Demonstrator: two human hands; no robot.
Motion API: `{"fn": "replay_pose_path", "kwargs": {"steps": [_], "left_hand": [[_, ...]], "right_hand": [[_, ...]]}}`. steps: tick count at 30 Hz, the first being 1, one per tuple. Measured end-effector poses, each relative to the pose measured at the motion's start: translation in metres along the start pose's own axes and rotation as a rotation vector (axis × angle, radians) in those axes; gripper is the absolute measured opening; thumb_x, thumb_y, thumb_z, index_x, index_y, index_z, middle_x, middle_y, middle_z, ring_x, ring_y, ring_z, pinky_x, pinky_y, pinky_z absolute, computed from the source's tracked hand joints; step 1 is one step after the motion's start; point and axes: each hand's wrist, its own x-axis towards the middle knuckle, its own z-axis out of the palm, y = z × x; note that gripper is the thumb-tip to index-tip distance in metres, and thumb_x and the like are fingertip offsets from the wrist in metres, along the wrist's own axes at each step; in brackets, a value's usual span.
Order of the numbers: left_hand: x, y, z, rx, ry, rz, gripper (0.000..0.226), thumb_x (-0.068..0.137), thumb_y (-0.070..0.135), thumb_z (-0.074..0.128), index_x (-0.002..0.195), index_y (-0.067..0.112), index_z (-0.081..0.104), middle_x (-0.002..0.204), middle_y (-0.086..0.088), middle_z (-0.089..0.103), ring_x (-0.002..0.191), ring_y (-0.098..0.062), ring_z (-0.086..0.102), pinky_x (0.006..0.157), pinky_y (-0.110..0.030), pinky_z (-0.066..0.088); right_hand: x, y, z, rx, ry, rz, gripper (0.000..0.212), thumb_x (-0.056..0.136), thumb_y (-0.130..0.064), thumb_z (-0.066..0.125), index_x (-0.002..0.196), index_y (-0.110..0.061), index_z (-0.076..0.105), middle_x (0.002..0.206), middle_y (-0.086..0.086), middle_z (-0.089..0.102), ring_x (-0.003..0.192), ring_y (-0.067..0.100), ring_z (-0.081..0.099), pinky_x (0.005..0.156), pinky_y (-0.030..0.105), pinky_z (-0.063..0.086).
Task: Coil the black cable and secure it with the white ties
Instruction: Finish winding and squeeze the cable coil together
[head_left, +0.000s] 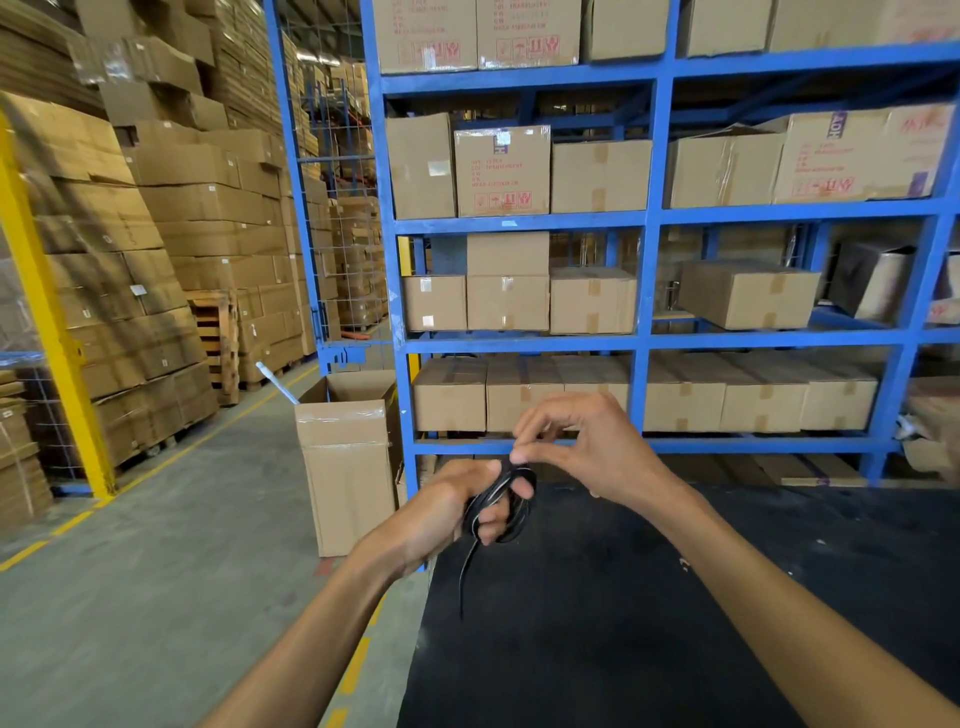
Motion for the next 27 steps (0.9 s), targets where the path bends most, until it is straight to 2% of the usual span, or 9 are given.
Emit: {"fn": "replay_pose_path", "kwargs": {"steps": [2, 8, 10, 13, 17, 20, 22, 25, 27], "left_hand": [[0.0, -0.003, 0.004, 0.006, 0.038, 0.0, 0.042, 0.106, 0.027, 0.028, 0.09, 0.007, 0.062, 0.055, 0.005, 0.033, 0.048, -0.011, 0.029, 0.049, -0.021, 0.031], [0.011, 0.0, 0.003, -0.112, 0.132, 0.114, 0.039, 0.106, 0.026, 0.027, 0.085, 0.009, 0.056, 0.053, 0.008, 0.03, 0.045, -0.008, 0.025, 0.045, -0.018, 0.028], [0.014, 0.004, -0.001, -0.146, 0.142, 0.162, 0.038, 0.105, 0.027, 0.028, 0.086, 0.008, 0.054, 0.052, 0.01, 0.031, 0.044, -0.007, 0.026, 0.045, -0.018, 0.028], [0.017, 0.01, -0.001, -0.21, 0.163, 0.231, 0.036, 0.105, 0.026, 0.028, 0.087, 0.007, 0.053, 0.052, 0.009, 0.031, 0.044, -0.007, 0.027, 0.046, -0.018, 0.028], [0.02, 0.02, -0.001, -0.357, 0.192, 0.276, 0.038, 0.105, 0.026, 0.025, 0.087, 0.008, 0.053, 0.05, 0.008, 0.033, 0.042, -0.007, 0.029, 0.045, -0.019, 0.031], [0.022, 0.029, -0.004, -0.434, 0.216, 0.276, 0.038, 0.105, 0.027, 0.025, 0.088, 0.009, 0.054, 0.05, 0.007, 0.033, 0.042, -0.007, 0.029, 0.045, -0.02, 0.029], [0.022, 0.031, -0.009, -0.474, 0.242, 0.272, 0.038, 0.106, 0.028, 0.026, 0.089, 0.009, 0.054, 0.051, 0.007, 0.032, 0.042, -0.007, 0.029, 0.046, -0.02, 0.028], [0.023, 0.031, -0.014, -0.486, 0.265, 0.272, 0.036, 0.106, 0.028, 0.026, 0.093, 0.008, 0.054, 0.055, 0.005, 0.032, 0.045, -0.008, 0.031, 0.048, -0.02, 0.03], [0.023, 0.029, -0.015, -0.478, 0.263, 0.266, 0.036, 0.106, 0.028, 0.027, 0.097, 0.007, 0.055, 0.057, 0.004, 0.035, 0.047, -0.009, 0.034, 0.049, -0.02, 0.034]], "right_hand": [[-0.002, 0.001, 0.002, -0.047, -0.031, -0.024, 0.006, 0.077, -0.021, 0.082, 0.077, -0.019, 0.077, 0.082, -0.009, 0.073, 0.082, 0.007, 0.067, 0.074, 0.03, 0.056], [-0.007, 0.006, 0.013, 0.11, 0.235, 0.104, 0.007, 0.088, -0.022, 0.072, 0.094, -0.022, 0.068, 0.088, -0.008, 0.071, 0.085, 0.01, 0.066, 0.074, 0.026, 0.054], [-0.008, 0.01, 0.015, 0.129, 0.146, 0.169, 0.018, 0.093, -0.028, 0.065, 0.111, -0.029, 0.061, 0.102, -0.01, 0.067, 0.097, 0.007, 0.065, 0.079, 0.023, 0.052], [-0.01, 0.017, 0.021, 0.176, -0.019, 0.217, 0.035, 0.101, -0.028, 0.053, 0.136, -0.033, 0.049, 0.127, -0.006, 0.061, 0.111, 0.008, 0.062, 0.086, 0.031, 0.057], [-0.021, 0.013, 0.038, 0.438, -0.072, 0.27, 0.054, 0.101, -0.005, 0.048, 0.147, -0.029, 0.033, 0.129, 0.002, 0.06, 0.097, 0.019, 0.071, 0.085, 0.039, 0.06], [-0.032, 0.016, 0.05, 0.13, 0.09, 0.039, 0.064, 0.092, -0.009, 0.064, 0.139, -0.039, 0.033, 0.125, -0.014, 0.05, 0.101, 0.006, 0.061, 0.083, 0.019, 0.053], [-0.036, 0.021, 0.05, -0.165, 0.214, -0.15, 0.058, 0.085, -0.019, 0.074, 0.132, -0.033, 0.043, 0.119, -0.013, 0.046, 0.099, -0.003, 0.051, 0.083, 0.011, 0.045], [-0.035, 0.019, 0.05, -0.386, 0.194, -0.421, 0.039, 0.083, -0.03, 0.072, 0.121, -0.022, 0.064, 0.105, 0.0, 0.057, 0.089, 0.008, 0.053, 0.079, 0.021, 0.049], [-0.033, 0.016, 0.053, -0.446, 0.145, -0.556, 0.031, 0.085, -0.025, 0.072, 0.115, -0.02, 0.07, 0.094, 0.001, 0.062, 0.08, 0.013, 0.054, 0.07, 0.027, 0.049]]}}
